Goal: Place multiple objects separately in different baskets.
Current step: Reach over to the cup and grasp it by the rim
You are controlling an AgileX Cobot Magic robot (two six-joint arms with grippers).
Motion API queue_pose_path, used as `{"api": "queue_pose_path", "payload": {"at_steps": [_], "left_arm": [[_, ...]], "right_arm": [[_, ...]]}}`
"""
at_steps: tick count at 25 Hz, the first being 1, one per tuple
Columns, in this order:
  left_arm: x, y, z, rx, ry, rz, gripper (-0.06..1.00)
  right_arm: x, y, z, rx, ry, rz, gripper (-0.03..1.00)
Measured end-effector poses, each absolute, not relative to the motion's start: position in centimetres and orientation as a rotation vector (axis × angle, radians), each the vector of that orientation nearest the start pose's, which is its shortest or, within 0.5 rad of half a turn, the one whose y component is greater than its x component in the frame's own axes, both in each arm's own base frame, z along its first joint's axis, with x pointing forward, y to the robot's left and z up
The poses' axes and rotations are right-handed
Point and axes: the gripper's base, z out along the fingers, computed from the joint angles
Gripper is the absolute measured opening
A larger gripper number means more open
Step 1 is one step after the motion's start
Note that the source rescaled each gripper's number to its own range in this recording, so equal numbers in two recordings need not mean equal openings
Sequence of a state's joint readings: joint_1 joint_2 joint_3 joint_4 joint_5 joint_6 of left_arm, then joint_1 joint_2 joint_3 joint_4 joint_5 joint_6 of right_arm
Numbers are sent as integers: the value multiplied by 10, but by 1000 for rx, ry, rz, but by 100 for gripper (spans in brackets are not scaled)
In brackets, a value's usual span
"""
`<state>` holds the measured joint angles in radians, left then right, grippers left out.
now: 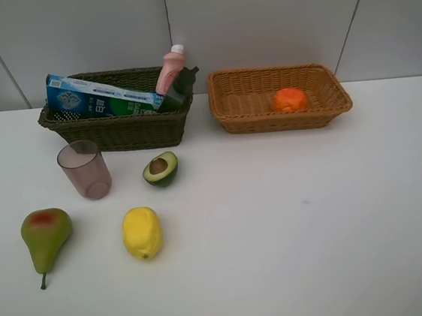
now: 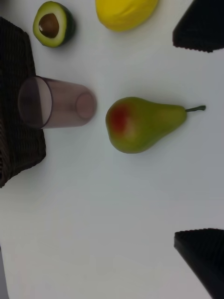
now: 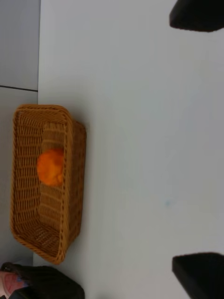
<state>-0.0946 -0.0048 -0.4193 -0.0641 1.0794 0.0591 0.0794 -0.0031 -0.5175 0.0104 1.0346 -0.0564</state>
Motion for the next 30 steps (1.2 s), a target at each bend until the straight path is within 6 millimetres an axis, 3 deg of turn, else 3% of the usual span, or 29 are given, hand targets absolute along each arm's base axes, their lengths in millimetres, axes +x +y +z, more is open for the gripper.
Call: {"api": "queue_pose_path", "payload": {"at_steps": [24,30], "left_arm": [[1,-7,253,165,2132,-131,100],[-2,-8,276,161,2060,-139,100]], "right_arm": [[-6,0,284,-136,1993,27,100],[-6,0,284,-136,1993,27,100]]}}
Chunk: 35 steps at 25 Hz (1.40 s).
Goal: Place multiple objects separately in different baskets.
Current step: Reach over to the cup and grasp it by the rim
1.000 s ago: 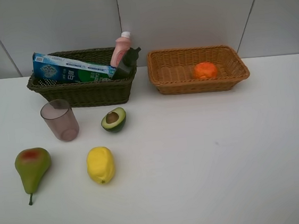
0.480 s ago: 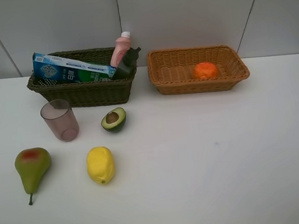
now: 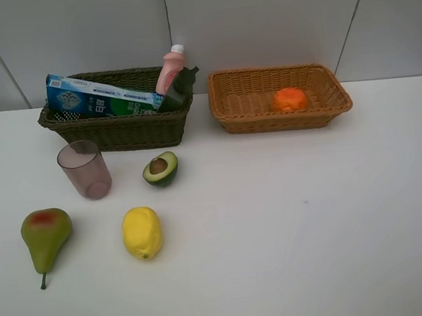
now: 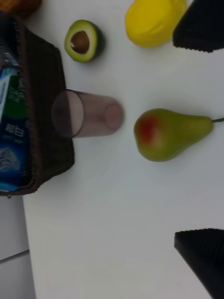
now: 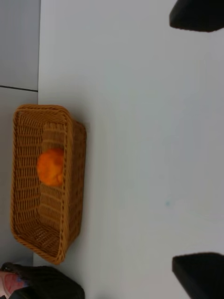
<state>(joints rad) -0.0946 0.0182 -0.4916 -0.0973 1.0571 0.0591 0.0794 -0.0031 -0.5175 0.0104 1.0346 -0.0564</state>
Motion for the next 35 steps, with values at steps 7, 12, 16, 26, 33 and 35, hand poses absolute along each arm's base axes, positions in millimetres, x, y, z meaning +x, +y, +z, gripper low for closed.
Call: {"api": "queue_pose_path", "payload": {"at_steps": [7,12,16,26,33,35], "left_arm": [[28,-10,313,162,2160,-140,100],[69,-14,334,158,2245,-141,100],[110,-18,341,153,2320,-142,100],[216,-28,324,143,2511,-137,100],[264,-32,290,135,2610,-132,100],[272,-32,280,133,2631,-130,100]], "right_arm": [[-6,0,284,-136,1993,27,100],[-6,0,284,-136,1993,28,100],[-6,0,284,-136,1993,28,100],[-6,0,284,-136,1993,28,100],[-6,0,284,-136,1993,28,100],[-6,0,284,-136,1993,28,100]]}}
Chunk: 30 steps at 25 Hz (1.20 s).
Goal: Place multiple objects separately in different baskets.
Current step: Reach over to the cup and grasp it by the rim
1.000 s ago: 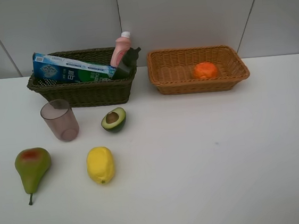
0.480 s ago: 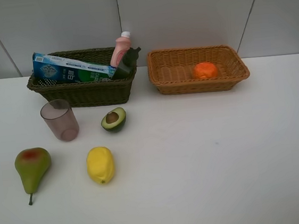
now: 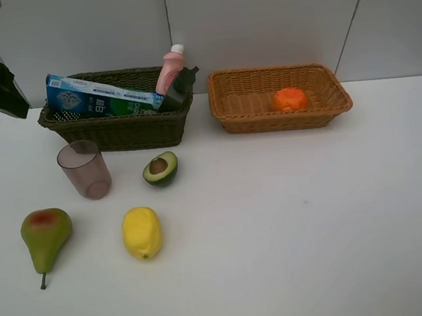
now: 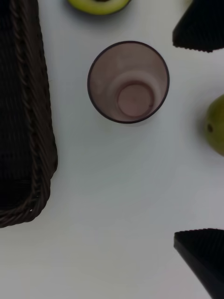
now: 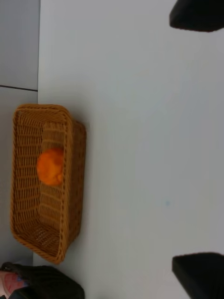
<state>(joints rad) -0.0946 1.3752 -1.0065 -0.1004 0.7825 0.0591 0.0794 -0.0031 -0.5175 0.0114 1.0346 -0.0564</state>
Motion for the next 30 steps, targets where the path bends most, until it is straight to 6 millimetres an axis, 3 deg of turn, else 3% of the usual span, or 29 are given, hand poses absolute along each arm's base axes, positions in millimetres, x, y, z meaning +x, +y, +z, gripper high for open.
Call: {"api": "queue_pose_path", "payload": {"at_steps": [14,30], "left_arm": [[312,-37,216,157,2738,-111,100],[332,-45,158,224,2818,-97,100]], "right_arm": [[-6,0,284,-135,1993,29,100],[-6,0,284,-135,1993,29,100]]}}
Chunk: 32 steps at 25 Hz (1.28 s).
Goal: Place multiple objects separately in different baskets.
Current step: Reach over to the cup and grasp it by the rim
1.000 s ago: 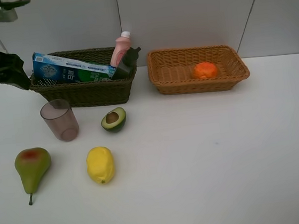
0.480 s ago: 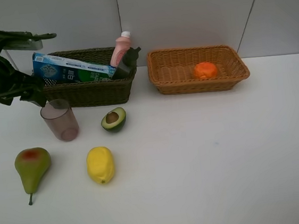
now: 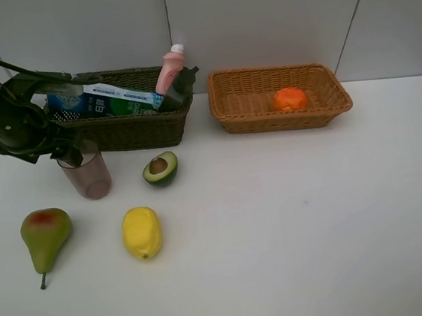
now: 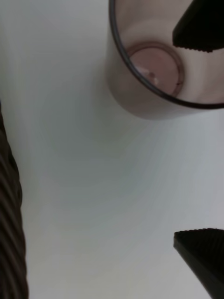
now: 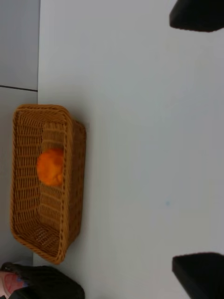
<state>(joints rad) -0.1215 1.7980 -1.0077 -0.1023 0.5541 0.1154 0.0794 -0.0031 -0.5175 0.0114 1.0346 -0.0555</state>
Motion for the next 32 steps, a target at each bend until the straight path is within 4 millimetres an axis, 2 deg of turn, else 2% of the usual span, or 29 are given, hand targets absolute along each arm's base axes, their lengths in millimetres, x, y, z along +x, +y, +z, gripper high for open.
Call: {"api": "queue_pose_path", "payload": {"at_steps": [6,13,15,17,19,22,25,26,32], "left_arm": [[336,-46,144,223,2842,-94,100],[339,-46,137,221,2839,-92,100],[340,-46,137,213,2832,-96,96],[340,-46,138,211,2830,-98,87],[340,-47,138,205,2830,-102,69],[340,-47,138,196,2830,-109,34],[341,-47,138,189,2827,-114,4],[341,-47,138,183,2823,-117,0],[343,-49,139,148,2801,-139,0]], "right_arm": [[-6,0,284,-135,1993,29,100],[-6,0,284,-135,1993,29,100],[-6,0,284,-135,1993,29,100],[-6,0,284,-135,1993,29,100],[-6,0,284,-135,1993,29,100],[-6,0,284,-135,1993,29,100],[-6,0,284,-135,1993,29,100],[-6,0,284,-135,1993,29,100],[-6,0,284,-134,1993,29,100]]}}
